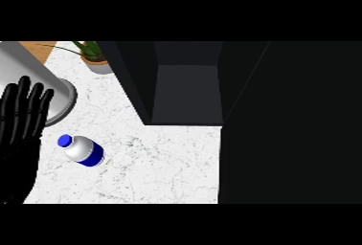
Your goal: Pick up the bottled water, place it into the cabinet and close the cabinet
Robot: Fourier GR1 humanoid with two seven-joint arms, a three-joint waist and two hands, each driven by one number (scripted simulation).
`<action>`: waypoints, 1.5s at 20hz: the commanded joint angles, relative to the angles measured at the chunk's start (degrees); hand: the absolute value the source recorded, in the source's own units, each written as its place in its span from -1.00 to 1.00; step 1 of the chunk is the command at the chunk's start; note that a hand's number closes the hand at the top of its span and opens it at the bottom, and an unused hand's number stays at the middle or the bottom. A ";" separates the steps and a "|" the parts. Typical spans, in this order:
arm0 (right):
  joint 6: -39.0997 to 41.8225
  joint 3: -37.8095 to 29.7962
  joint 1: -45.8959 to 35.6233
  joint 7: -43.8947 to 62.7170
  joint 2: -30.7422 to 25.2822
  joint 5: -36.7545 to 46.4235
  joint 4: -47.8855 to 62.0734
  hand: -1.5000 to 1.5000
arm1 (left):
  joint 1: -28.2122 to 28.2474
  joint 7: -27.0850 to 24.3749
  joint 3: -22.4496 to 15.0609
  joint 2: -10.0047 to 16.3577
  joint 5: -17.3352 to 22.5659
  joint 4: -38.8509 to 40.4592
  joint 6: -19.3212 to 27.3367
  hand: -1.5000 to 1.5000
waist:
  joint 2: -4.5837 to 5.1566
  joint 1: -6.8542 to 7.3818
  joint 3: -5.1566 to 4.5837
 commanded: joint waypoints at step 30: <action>10.44 20.22 36.18 2.80 -1.09 -3.94 -29.26 -1.00 | 8.53 14.00 15.23 -6.53 -1.42 3.96 17.17 -1.00 | 0.24 -0.70 1.06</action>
